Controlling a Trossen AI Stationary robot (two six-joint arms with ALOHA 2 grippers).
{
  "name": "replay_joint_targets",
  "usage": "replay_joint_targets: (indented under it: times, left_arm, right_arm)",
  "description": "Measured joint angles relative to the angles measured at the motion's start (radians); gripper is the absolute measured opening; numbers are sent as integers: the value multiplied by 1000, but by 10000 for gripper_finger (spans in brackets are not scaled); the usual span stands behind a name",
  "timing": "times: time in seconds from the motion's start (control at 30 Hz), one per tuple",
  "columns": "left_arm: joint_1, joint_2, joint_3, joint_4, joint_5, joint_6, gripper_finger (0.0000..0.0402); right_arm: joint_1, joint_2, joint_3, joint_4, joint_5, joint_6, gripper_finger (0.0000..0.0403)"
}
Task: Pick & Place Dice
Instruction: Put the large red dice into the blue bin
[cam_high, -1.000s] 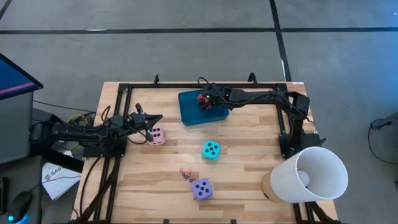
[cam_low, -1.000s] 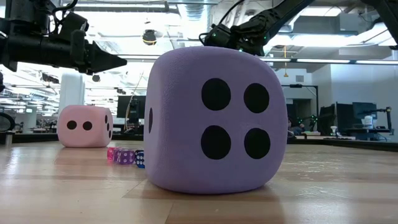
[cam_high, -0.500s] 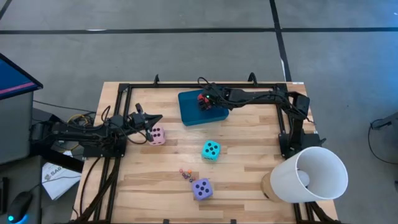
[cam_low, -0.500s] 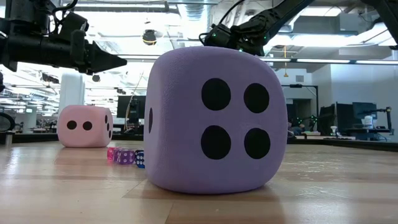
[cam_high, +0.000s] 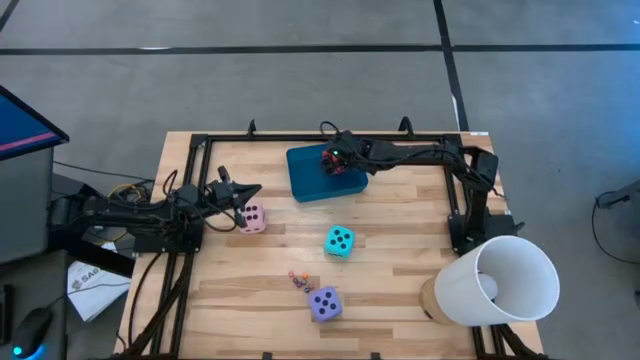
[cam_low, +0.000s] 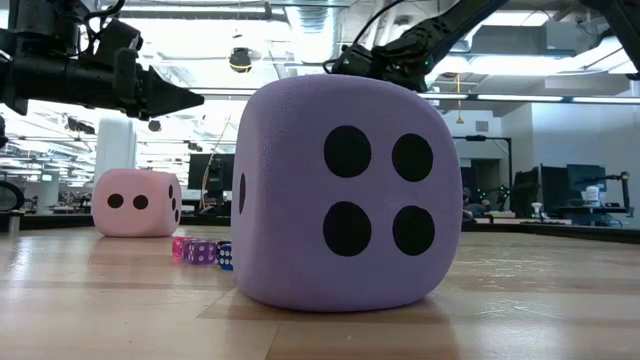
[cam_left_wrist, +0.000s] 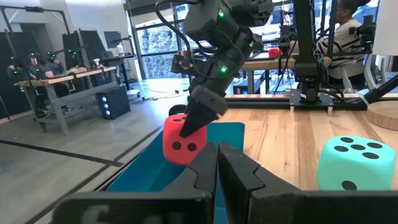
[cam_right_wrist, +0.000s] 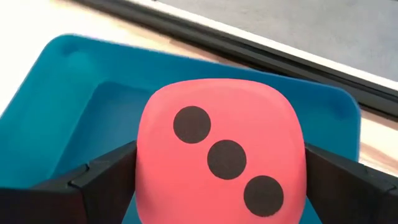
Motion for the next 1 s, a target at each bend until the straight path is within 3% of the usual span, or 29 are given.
replay_joint_targets:
  times: [0.13, 0.33, 1.0]
  left_arm:
    - [0, 0, 0, 0, 0, 0, 6]
    - [0, 0, 0, 0, 0, 0, 6]
    - [0, 0, 0, 0, 0, 0, 6]
  right_arm:
    - [-11, 0, 0, -28, 39, 94, 393]
    - [-16, 0, 0, -63, 39, 96, 398]
    - [5, 0, 11, -74, 39, -15, 400]
